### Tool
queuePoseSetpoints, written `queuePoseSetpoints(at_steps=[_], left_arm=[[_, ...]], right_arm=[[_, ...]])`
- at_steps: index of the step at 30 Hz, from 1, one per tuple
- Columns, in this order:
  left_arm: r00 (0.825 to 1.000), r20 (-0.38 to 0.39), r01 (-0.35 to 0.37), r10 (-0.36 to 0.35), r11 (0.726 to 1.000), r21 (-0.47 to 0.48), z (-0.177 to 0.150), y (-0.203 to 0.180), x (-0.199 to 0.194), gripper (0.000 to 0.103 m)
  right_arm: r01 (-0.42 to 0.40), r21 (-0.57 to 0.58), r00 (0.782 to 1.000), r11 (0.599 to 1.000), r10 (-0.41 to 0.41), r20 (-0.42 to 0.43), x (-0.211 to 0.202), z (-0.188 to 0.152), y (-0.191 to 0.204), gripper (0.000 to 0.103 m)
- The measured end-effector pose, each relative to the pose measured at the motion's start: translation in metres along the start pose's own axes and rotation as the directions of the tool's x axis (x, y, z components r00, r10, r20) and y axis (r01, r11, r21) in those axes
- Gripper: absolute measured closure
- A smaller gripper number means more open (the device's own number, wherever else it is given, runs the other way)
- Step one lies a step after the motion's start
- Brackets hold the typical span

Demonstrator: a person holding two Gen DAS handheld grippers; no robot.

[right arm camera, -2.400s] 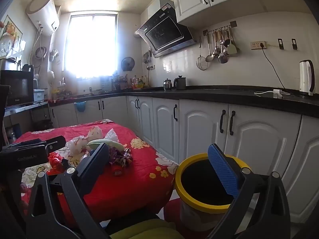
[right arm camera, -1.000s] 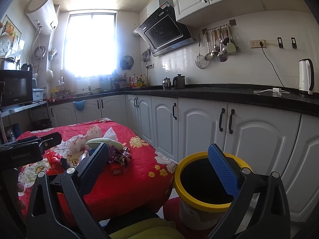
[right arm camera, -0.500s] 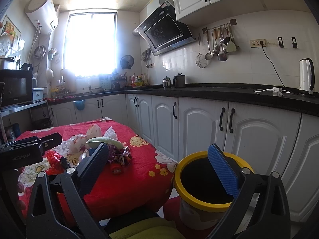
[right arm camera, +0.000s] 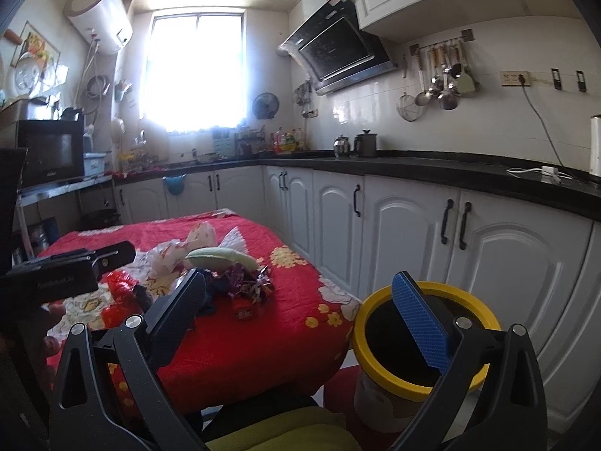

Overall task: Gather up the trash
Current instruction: 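Grasp the red plastic bag with the left tool while the right tool grasps the green mesh scrubber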

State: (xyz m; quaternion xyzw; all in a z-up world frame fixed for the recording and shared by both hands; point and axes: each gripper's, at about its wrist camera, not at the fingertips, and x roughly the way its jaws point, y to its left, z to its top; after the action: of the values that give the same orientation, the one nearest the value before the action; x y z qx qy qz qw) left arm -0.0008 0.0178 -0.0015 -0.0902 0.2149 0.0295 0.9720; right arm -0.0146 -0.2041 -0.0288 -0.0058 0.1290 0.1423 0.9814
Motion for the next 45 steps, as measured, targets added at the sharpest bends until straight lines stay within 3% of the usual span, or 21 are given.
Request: queuePoseSetpoints(at_steps=[7,19,26,34,45], left_arm=[[0.998,-0.002,-0.059,0.059,0.997,-0.049,0.007,0.025,0.003,0.011],[0.986,-0.035,-0.164,0.161,0.976,-0.143,0.02,0.076,0.011,0.011],[0.972,-0.14,-0.215,0.186,0.949,-0.23,0.017,0.113,0.031,0.011],[0.958,-0.253,-0.212,0.133,0.925,-0.316,0.008,0.144,0.061,0.011],[0.946,-0.322,-0.146,-0.016,0.87,-0.47,0.002,0.169,0.1,0.011]], right_arm=[[-0.089,-0.097,0.995,0.991,0.085,-0.052,0.012,0.008,0.026,0.006],[-0.2,-0.144,0.978,0.969,0.188,-0.092,0.053,0.035,0.054,0.006],[-0.254,-0.17,0.962,0.952,0.229,-0.151,0.093,0.051,0.067,0.006],[-0.317,-0.269,0.921,0.91,0.228,-0.315,0.159,0.051,0.087,0.006],[-0.327,-0.492,0.892,0.807,0.09,-0.444,0.234,0.033,0.115,0.007]])
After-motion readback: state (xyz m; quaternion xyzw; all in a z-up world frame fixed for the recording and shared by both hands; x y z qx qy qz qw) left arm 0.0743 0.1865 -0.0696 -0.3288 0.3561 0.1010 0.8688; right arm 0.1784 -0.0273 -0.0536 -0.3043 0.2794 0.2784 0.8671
